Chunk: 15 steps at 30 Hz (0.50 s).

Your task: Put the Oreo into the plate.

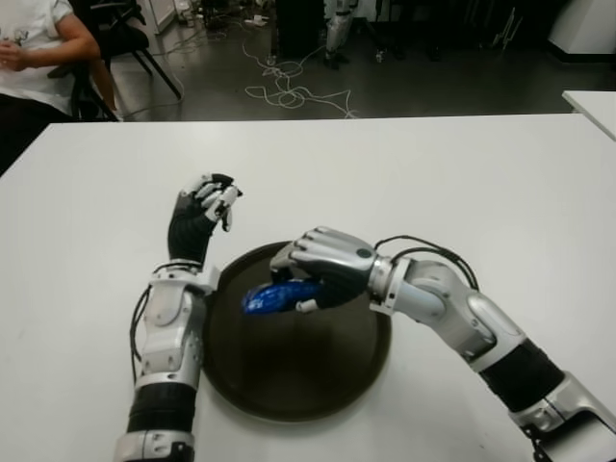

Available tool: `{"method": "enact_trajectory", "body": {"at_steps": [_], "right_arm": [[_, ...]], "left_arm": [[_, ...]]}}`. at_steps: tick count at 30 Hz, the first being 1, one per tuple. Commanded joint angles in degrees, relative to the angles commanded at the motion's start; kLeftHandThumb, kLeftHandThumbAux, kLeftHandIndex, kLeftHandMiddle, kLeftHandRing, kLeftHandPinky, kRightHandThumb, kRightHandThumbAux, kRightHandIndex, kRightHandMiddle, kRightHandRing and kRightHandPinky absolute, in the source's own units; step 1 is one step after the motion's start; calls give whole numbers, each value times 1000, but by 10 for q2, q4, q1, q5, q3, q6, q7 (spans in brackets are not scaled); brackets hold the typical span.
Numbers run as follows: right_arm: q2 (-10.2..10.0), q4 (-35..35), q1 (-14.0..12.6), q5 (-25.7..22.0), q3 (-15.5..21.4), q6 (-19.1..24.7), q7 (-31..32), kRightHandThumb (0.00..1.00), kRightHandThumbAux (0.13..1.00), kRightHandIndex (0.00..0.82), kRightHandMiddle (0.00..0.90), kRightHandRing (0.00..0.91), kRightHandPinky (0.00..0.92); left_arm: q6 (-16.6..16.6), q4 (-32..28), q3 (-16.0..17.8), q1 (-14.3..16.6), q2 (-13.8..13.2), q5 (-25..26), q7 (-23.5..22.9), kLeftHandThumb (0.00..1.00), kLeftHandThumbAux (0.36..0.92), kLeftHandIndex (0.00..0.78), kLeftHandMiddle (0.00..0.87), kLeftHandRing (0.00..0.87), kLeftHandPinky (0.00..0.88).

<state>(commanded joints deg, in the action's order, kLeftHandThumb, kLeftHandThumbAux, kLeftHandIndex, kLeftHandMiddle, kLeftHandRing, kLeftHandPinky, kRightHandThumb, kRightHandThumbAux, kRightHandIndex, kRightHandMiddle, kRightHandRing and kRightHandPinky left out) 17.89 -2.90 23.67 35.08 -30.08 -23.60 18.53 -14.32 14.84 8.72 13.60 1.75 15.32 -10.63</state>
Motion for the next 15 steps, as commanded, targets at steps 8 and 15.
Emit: {"method": "enact_trajectory", "body": {"at_steps": [8, 15], "right_arm": [[15, 17, -3, -22, 9, 32, 51, 94, 784, 58, 34, 34, 35], [26, 34, -9, -29, 20, 63, 82, 7, 709, 4, 2, 2, 2]], "left_arm": [[4, 2, 2, 3, 0, 3, 1, 856, 658, 423, 534, 770, 803], [-2, 2, 1, 2, 0, 1, 0, 855, 659, 423, 530, 769, 800]]}}
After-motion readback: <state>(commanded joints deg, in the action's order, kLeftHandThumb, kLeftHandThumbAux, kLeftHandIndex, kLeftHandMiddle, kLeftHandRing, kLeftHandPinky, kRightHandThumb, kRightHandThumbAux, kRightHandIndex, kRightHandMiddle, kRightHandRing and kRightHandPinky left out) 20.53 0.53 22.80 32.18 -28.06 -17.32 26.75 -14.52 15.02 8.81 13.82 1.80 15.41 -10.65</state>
